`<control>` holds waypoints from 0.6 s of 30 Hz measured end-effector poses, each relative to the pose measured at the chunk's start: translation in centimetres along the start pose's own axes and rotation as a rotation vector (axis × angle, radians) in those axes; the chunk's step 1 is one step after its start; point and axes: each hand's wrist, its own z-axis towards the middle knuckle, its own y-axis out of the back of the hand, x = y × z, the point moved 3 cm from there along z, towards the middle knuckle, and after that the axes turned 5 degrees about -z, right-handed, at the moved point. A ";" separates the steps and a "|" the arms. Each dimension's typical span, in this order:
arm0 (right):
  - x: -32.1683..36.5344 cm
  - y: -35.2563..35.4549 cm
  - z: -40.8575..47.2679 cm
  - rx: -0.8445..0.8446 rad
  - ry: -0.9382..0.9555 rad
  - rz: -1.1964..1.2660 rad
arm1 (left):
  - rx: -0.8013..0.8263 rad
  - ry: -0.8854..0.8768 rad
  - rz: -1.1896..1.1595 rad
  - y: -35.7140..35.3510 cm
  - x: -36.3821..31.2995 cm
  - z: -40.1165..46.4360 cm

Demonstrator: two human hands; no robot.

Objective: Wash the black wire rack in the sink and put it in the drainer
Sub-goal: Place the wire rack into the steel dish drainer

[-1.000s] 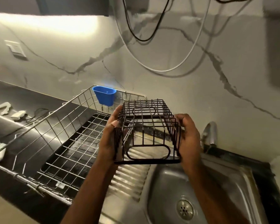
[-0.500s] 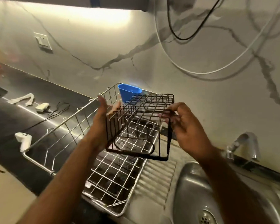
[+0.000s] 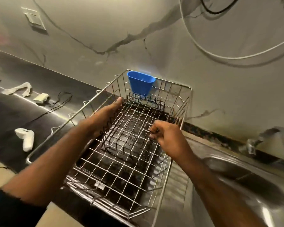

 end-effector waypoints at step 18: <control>-1.0 -4.4 4.4 0.471 -0.038 -0.478 | 0.060 0.215 0.007 -0.1 6.1 5.4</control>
